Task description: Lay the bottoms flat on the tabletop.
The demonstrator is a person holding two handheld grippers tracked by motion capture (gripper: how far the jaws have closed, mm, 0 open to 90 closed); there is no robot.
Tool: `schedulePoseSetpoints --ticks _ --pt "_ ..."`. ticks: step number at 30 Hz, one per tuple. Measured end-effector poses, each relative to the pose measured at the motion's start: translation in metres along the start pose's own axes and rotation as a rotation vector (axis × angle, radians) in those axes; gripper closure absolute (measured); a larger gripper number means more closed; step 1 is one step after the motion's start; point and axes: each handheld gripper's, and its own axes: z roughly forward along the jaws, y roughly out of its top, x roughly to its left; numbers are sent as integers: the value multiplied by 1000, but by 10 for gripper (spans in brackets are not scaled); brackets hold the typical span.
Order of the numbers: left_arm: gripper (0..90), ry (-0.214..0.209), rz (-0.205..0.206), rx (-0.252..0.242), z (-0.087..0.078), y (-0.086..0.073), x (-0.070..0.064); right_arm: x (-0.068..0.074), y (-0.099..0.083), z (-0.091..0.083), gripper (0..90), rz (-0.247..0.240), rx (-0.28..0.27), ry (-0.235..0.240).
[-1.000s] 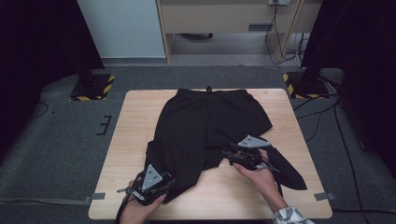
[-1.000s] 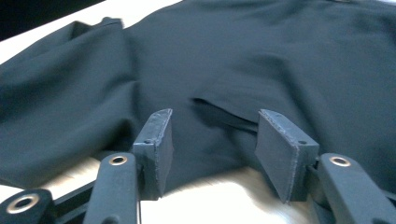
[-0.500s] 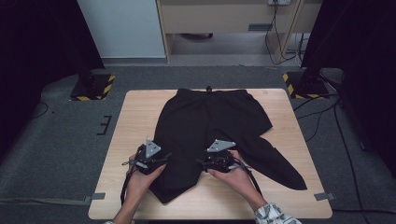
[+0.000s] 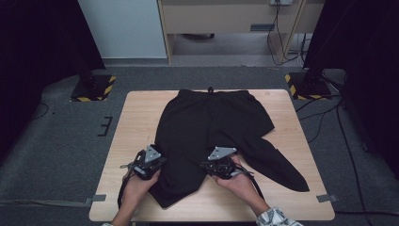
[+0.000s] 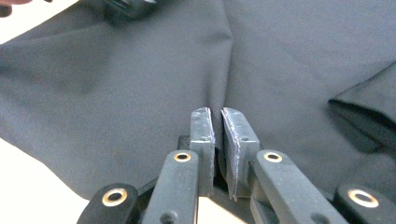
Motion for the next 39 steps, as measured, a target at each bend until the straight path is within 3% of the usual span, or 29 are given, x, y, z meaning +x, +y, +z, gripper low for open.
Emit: schedulePoseSetpoints --ticks 3,6,8,10,15,17,21,23,28,33,36,37,39 --pt "881 -26 8 17 -21 -16 -11 6 -4 -5 825 -10 -2 11" --pt "861 -37 42 60 -29 -24 -19 13 -6 -8 790 -22 -2 19" --pt "767 0 54 68 -29 -28 -19 17 -7 -10 718 -30 4 14" --pt "654 14 25 55 -27 -28 -13 18 -9 -12 633 -26 8 -6" --pt "643 -2 -14 45 -17 -27 -2 16 -10 -17 547 -14 -3 -24" --pt "666 -21 -16 47 -15 -25 -2 16 -10 -14 579 -17 7 -11" --pt "819 -44 23 56 -14 -22 -6 18 -12 -8 815 -56 26 -6" --pt "875 -47 40 36 -16 -17 -7 17 -9 -8 873 -53 12 -7" --pt "884 -26 34 -55 -25 6 -5 8 5 -17 875 -30 -38 -8" --pt "884 4 -4 -106 -16 30 12 -9 14 -22 871 -6 -53 -45" --pt "884 24 -59 -107 4 42 32 -27 16 -17 873 30 -38 -80" --pt "884 37 -84 -93 14 44 40 -35 17 -14 874 41 -29 -90" --pt "886 56 -91 -41 30 46 49 -48 19 -5 889 77 -9 -124"
